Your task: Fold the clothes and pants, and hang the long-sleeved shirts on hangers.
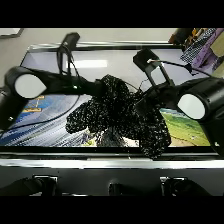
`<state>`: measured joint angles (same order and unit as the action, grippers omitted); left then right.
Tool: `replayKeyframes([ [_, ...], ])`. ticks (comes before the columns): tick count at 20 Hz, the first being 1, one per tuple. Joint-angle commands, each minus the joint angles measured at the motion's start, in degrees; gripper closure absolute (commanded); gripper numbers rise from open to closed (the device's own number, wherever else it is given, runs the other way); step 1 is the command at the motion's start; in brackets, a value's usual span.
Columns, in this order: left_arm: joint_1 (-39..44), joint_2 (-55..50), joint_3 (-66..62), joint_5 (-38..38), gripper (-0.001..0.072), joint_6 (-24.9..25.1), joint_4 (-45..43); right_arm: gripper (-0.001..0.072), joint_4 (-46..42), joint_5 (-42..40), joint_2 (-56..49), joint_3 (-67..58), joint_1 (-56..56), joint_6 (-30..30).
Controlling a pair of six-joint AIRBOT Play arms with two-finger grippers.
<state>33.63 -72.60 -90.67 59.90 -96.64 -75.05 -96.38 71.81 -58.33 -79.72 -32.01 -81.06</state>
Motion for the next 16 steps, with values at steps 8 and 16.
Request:
replayKeyframes([
  [8,-5.97,0.24,-0.26,1.31,0.0038,36.57,-4.17,0.0685,1.11,-2.82,0.17,0.11,-0.02,22.58],
  [16,-19.54,0.28,5.33,16.59,0.0072,65.09,20.00,0.0685,9.42,-4.42,-0.46,0.22,0.04,36.63],
])
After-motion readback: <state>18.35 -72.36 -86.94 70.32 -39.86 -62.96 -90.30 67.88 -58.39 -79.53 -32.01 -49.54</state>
